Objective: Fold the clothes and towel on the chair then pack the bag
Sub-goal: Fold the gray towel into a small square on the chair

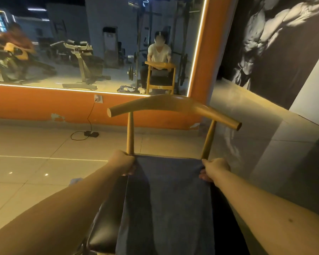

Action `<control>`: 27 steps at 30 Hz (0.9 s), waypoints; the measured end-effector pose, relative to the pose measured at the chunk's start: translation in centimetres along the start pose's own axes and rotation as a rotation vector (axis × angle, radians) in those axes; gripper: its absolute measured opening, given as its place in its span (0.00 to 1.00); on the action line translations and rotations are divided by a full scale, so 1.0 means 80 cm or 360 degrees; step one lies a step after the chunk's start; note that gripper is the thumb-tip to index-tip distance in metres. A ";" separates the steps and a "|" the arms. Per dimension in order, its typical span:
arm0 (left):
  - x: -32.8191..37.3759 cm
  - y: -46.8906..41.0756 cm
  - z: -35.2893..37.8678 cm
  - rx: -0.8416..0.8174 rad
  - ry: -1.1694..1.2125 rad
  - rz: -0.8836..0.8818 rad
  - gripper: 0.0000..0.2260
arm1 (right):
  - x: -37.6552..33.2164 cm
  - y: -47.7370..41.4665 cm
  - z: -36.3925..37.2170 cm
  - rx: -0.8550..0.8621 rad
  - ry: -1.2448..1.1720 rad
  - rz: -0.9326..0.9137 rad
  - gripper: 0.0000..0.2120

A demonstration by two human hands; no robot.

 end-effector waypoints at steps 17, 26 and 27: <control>-0.080 -0.249 0.097 0.0375 -0.0064 -0.0152 0.11 | 0.045 -0.169 0.103 0.0272 -0.0102 -0.0055 0.09; -0.023 -0.079 0.110 0.0036 -0.0227 0.0421 0.13 | 0.044 -0.112 0.086 -0.0043 -0.0215 -0.0360 0.11; -0.030 -0.057 0.107 0.0013 -0.0315 0.0471 0.12 | 0.049 -0.096 0.076 -0.0059 -0.0269 -0.0362 0.09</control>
Point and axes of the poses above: each hand's wrist, its own y-axis away from the middle knuckle, its own z-axis out of the palm, x = y × z, the point moved 9 cm from there along -y, towards the middle knuckle, and after that the axes turned 2 degrees about -y, right-handed, at the moved point
